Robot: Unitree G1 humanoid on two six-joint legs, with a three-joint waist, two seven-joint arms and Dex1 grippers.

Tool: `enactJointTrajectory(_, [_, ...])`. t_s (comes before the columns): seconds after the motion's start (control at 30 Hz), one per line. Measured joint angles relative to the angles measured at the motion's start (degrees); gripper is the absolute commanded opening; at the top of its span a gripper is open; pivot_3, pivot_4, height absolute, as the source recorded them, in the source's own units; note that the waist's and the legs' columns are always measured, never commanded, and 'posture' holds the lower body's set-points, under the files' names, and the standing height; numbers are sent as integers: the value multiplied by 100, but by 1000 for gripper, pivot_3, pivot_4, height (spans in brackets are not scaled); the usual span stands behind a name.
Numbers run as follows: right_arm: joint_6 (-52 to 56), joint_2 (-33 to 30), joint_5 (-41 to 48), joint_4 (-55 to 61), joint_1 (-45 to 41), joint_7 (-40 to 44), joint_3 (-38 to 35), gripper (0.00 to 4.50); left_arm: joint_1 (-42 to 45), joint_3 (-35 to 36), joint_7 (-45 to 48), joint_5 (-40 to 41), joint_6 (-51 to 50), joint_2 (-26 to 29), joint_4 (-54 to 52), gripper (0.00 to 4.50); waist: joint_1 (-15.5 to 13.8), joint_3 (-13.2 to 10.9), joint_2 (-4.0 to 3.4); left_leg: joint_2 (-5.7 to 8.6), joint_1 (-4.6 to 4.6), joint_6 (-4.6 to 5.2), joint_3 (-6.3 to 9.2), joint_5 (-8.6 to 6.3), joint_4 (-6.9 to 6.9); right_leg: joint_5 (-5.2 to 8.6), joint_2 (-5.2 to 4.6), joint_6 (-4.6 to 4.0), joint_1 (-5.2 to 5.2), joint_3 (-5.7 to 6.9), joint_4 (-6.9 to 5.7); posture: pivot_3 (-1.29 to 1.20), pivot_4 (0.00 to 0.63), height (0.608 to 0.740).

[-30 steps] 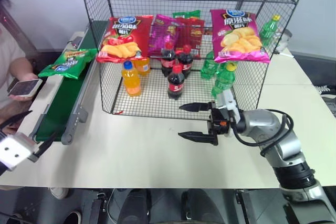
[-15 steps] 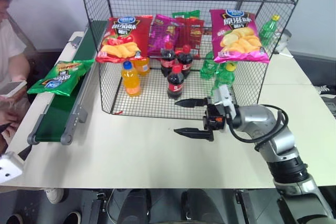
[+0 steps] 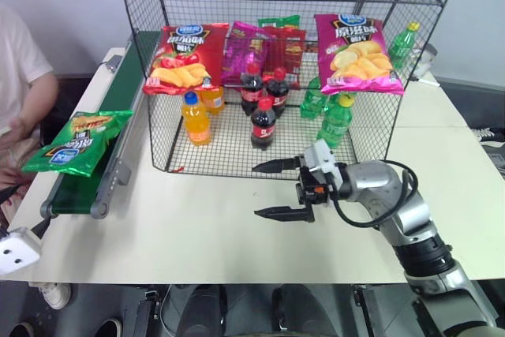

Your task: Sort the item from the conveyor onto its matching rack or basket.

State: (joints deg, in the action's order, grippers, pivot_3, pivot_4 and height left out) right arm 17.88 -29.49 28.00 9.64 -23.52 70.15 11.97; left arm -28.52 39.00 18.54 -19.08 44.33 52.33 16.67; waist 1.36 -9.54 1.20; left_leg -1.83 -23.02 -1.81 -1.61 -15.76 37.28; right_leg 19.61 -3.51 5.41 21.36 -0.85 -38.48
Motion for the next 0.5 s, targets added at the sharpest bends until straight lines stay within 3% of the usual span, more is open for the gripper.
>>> enactJointTrajectory(0.5, [-437,65,-218,-330,124,-28,5,4471,456,-533,-170,-44,-129,22,178,4500,-9,1,2,1,1,0,-1,0,1,0,1,0,-1,2,-2,0,150,739])
